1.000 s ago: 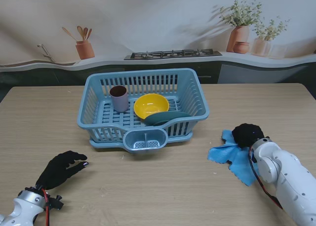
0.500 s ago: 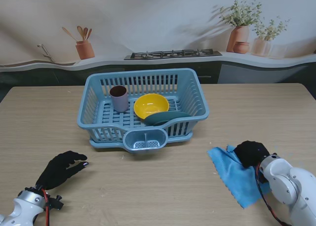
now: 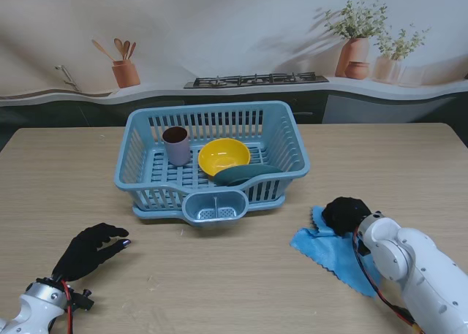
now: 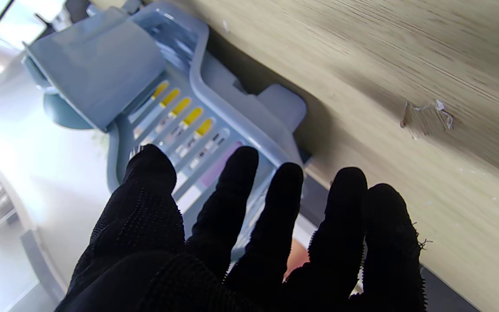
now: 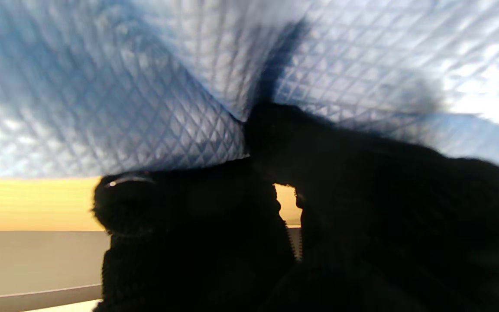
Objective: Clear dishes and wipe the table
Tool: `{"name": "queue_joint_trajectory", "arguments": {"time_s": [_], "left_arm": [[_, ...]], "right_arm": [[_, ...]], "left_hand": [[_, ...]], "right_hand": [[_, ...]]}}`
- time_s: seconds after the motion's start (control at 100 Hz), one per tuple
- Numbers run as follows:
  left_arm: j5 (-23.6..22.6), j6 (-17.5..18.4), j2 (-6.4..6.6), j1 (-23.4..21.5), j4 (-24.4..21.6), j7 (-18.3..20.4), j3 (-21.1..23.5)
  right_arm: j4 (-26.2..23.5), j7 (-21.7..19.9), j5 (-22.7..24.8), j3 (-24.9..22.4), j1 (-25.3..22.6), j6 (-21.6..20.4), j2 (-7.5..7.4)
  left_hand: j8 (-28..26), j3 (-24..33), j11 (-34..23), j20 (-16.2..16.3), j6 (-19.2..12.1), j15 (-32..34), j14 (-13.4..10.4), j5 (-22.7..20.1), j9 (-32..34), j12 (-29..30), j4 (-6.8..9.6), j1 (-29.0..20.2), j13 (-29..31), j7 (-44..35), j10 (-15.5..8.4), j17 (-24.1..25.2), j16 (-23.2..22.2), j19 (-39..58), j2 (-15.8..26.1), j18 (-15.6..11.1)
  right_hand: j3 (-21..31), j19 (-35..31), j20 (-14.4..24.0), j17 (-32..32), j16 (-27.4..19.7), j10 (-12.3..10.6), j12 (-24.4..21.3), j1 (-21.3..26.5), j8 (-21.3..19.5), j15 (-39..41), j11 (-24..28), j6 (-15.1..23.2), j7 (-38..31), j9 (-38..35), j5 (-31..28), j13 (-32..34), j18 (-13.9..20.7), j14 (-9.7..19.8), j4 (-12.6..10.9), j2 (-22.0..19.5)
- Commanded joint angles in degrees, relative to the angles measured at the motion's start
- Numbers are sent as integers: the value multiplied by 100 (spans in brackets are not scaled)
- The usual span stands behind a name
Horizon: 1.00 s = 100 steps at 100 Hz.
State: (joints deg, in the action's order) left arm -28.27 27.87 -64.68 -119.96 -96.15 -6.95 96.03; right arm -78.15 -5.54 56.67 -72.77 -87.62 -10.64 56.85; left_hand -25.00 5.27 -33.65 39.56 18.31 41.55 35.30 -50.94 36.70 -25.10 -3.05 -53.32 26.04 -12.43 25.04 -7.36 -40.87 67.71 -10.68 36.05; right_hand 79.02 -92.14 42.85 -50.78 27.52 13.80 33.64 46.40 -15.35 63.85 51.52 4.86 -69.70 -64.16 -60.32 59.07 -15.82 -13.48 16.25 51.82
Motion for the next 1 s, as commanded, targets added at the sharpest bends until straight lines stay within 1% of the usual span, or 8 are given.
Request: {"name": "queue_joint_trajectory", "arguments": {"time_s": [0.0, 0.24, 0.35, 0.46, 0.55, 0.66, 0.78, 0.99], "left_arm": [[7, 25, -31, -36, -17, 56, 1], [-12, 39, -38, -47, -15, 14, 6], [-15, 42, -41, -51, -16, 3, 8], [-12, 24, -37, -51, -22, 19, 11], [11, 10, -30, -55, -36, 67, 15], [19, 10, -24, -53, -33, 97, 21], [27, 29, -23, -61, -33, 106, 26], [19, 107, -33, -91, -27, 59, 38]], "right_arm": [[317, -102, 37, 155, 112, 33, 133], [1080, 379, 51, 873, 1037, 496, 172], [1280, 453, 101, 956, 1255, 529, 161], [1313, 498, 211, 867, 1263, 529, 143], [1212, 450, 365, 654, 1114, 421, 108], [955, 348, 553, 266, 740, 167, 69], [600, 224, 671, -224, 218, -119, 48], [-150, -81, 617, -1018, -782, -640, 64]], "left_hand": [[-34, 66, 2, -89, -117, -15, -53, 61, -17, 111, 102, -109, 15, -13, -117, 41, 1, -79, 108, -76], [-34, 59, -1, -89, -107, -16, -56, 64, -10, 110, 102, -115, 12, -12, -120, 41, 1, -79, 107, -76], [-35, 57, 1, -89, -105, -14, -56, 61, -12, 111, 103, -115, 18, -13, -129, 41, 0, -79, 107, -76], [-35, 56, 1, -89, -109, -19, -54, 57, -11, 111, 103, -117, 10, -15, -115, 41, 1, -79, 110, -76], [-34, 51, 0, -89, -114, -19, -52, 60, -15, 110, 103, -110, 9, -13, -125, 41, 2, -79, 113, -76], [-34, 51, 2, -89, -110, -17, -55, 63, -20, 111, 103, -118, 8, -12, -122, 41, 0, -79, 111, -76], [-34, 46, 2, -89, -107, -16, -55, 63, -17, 111, 103, -115, 8, -12, -129, 41, 0, -79, 115, -76], [-35, 43, 4, -89, -113, -18, -61, 62, -14, 112, 104, -118, 14, -13, -121, 41, 3, -79, 112, -76]], "right_hand": [[10, 13, 90, 72, -27, -515, -580, 294, 227, 174, -794, -251, 432, -33, -18, 101, 782, 24, -69, -96], [-13, 19, 89, 74, -24, -529, -577, 292, 226, 173, -792, -242, 433, -15, -11, 90, 793, 45, -71, -124], [-20, 19, 90, 75, -20, -519, -575, 291, 225, 177, -789, -243, 436, -4, -4, 81, 795, 44, -71, -138], [-23, 18, 92, 87, -20, -520, -572, 295, 222, 181, -781, -250, 437, 5, 5, 74, 784, 41, -71, -142], [-17, 7, 95, 82, -19, -499, -572, 302, 220, 192, -773, -258, 437, 9, 11, 79, 776, 30, -73, -136], [-14, 3, 95, 73, -24, -476, -578, 300, 217, 194, -770, -267, 436, 5, 20, 91, 760, 29, -73, -139], [-16, 4, 95, 89, -26, -481, -577, 299, 214, 194, -763, -282, 434, 10, 33, 88, 752, 25, -70, -145], [-10, -13, 105, 111, -19, -464, -570, 304, 210, 206, -755, -299, 429, 23, 43, 73, 735, 8, -70, -147]]}}
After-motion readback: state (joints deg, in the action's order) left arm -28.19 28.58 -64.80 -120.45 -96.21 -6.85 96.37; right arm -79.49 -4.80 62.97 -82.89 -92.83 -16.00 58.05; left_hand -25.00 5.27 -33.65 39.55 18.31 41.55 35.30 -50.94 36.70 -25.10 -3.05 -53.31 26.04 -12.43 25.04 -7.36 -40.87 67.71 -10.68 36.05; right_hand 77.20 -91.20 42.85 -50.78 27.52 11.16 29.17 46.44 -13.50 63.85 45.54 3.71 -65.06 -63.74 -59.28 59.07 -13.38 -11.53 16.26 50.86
